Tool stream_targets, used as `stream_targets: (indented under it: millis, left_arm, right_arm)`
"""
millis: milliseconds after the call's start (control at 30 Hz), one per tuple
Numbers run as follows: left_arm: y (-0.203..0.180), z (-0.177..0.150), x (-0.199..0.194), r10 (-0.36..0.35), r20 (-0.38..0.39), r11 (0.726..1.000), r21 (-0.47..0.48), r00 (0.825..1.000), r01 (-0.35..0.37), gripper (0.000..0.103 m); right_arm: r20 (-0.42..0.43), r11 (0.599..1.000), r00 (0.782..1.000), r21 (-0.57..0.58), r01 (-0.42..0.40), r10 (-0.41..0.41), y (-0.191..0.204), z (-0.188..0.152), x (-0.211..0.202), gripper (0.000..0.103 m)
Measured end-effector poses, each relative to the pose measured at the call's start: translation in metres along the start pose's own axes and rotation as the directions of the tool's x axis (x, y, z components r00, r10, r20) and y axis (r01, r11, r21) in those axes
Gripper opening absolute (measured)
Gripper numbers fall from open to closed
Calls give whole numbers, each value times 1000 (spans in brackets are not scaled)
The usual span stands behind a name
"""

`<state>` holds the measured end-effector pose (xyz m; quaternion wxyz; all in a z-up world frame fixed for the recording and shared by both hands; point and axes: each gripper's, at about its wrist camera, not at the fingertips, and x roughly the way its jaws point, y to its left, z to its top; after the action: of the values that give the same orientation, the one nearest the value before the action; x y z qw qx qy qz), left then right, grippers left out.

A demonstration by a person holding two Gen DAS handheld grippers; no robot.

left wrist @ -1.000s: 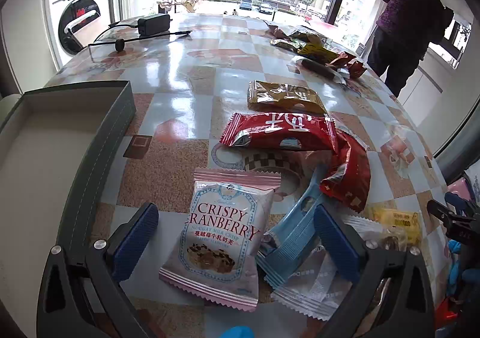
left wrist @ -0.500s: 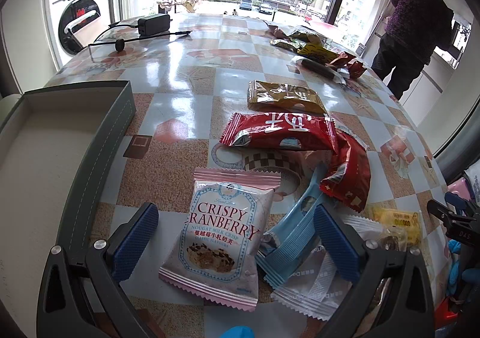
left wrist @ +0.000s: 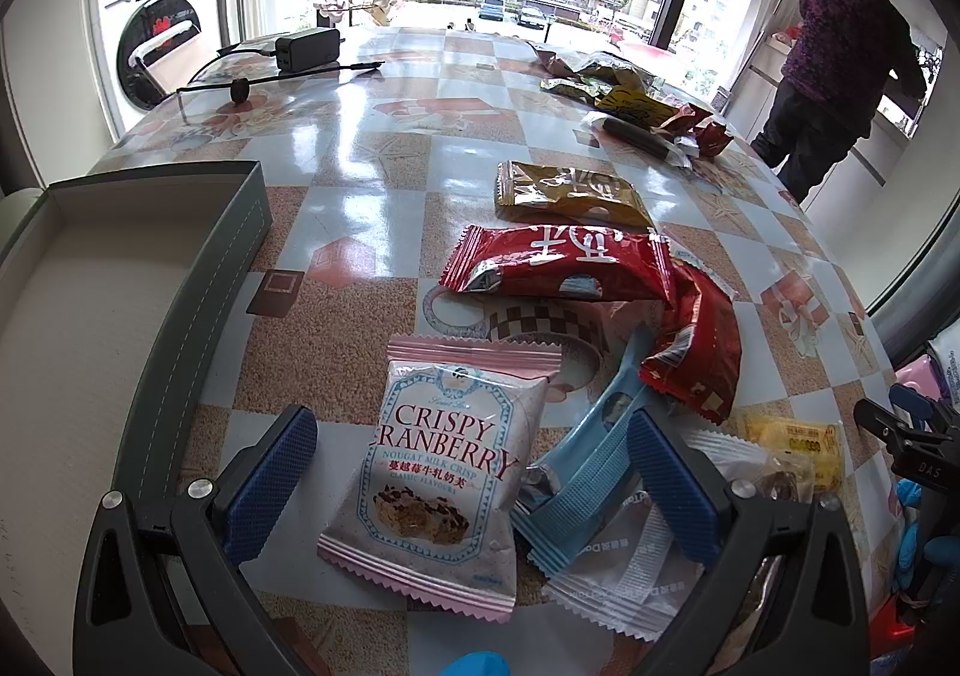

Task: Organize snacks
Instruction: 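Move the left tool over the snack pile beside the grey tray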

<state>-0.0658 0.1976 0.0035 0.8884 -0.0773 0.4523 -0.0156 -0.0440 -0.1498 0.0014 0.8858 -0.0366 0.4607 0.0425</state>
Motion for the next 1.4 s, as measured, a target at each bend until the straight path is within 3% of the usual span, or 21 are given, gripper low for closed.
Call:
stream_targets:
  millis: [900, 1067, 1233, 1400]
  left_arm:
    - [-1, 0, 0, -7, 3, 1000, -4, 1000, 7, 103]
    - [9, 1, -5, -80, 28, 995, -55, 996, 82, 103]
    - [29, 2, -10, -202, 79, 966, -146, 976, 211, 103]
    - [31, 2, -11, -234, 96, 955, -164, 968, 247, 103]
  right_arm:
    - [0, 1000, 1000, 0, 0, 0, 0, 0, 0, 103]
    - [0, 1000, 1000, 0, 0, 0, 0, 0, 0, 103]
    - [0, 1000, 1000, 0, 0, 0, 0, 0, 0, 103]
    - [0, 1000, 1000, 0, 0, 0, 0, 0, 0, 103]
